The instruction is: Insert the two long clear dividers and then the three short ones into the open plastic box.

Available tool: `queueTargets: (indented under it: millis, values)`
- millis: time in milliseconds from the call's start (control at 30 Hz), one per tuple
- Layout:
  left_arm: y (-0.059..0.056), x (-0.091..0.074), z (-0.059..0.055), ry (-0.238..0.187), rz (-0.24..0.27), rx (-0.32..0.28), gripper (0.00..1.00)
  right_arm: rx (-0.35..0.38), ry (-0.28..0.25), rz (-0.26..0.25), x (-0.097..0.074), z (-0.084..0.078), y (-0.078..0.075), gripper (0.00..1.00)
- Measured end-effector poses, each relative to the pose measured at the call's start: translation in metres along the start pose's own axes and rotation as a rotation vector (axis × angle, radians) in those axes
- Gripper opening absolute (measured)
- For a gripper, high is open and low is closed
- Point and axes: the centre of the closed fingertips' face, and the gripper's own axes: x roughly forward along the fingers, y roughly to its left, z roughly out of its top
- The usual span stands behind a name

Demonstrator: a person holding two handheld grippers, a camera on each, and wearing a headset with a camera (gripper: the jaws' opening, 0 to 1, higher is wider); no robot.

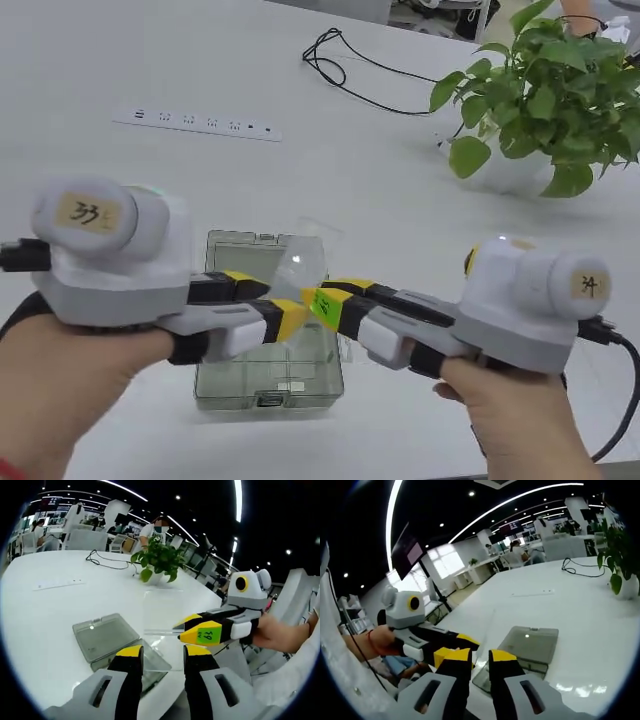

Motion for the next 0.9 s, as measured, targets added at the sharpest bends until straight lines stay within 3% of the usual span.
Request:
queueTargets:
  millis: [233,467,900]
  values:
    - [0.0009,0.0001,0.0026,-0.004,0.003,0.013,0.3,0.037,-0.008,0.003,0.0007,-0.0002,0.0011,0.08]
    - [0.0012,0.0021,0.0046,-0.027,0.009,-0.003,0.3,0.059,-0.028,-0.026,0.0007,0.0037,-0.0007,0.07]
    - [-0.0036,0.0032,-0.0016,-0.002,-0.006,0.002,0.33,0.069,-0.02,-0.038,0.0008,0.0031,-0.0037,0.07]
